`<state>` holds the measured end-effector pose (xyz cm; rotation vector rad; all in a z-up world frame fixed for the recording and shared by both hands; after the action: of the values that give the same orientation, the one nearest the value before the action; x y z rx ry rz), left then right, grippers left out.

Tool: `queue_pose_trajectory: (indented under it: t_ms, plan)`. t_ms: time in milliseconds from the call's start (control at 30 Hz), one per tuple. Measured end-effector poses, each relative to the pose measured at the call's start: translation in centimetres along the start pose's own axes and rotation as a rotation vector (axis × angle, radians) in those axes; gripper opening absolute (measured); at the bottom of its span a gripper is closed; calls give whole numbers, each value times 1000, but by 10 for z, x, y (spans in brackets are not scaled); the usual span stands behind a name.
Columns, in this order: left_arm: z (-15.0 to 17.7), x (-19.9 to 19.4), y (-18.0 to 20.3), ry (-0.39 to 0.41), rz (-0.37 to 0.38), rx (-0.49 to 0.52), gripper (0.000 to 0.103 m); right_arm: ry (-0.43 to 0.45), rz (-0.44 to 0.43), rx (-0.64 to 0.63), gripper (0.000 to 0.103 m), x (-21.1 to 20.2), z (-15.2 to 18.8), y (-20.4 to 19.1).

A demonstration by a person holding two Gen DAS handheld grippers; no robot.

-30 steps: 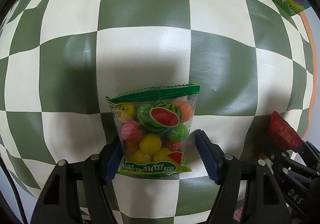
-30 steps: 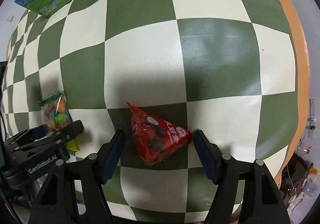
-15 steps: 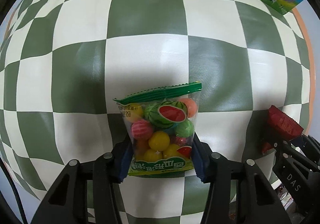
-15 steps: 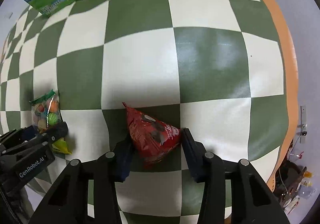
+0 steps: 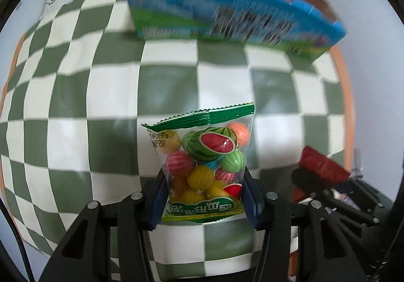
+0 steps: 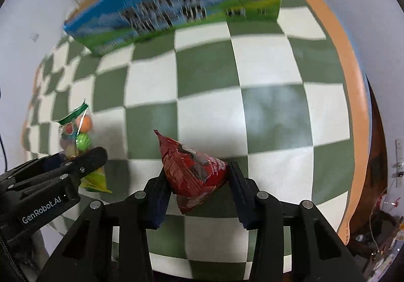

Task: Organize snacks
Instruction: 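Carry both packets into the box and open both grippers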

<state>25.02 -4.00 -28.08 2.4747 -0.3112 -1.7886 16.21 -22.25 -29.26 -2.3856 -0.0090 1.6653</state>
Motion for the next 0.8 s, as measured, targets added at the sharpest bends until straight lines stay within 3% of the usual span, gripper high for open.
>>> queue_pose_trajectory:
  t_ms: [267, 500, 667, 800]
  plan:
    - [-64, -41, 41, 101, 98, 18, 48, 107, -102, 32, 46, -49, -76, -2]
    - [-163, -43, 59, 157, 109, 63, 48, 195, -134, 35, 46, -68, -172, -4]
    - [-227, -12, 58, 109, 89, 69, 48, 200, -128, 29, 46, -53, -249, 0]
    - [-273, 31, 49, 23, 69, 53, 48, 160, -117, 23, 46, -27, -303, 3]
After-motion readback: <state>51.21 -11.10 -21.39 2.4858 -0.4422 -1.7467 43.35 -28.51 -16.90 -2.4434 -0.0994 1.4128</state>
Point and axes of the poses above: each gripper's, at about its wrist camera, not at the fingertips, and x roughly the way its jaws point, y to its right, z to its underside, the point moved 1 cm from there along x, roughly the way its jaws point, and after that the axes turned 7 degrees about y, right-handed, at the moved point
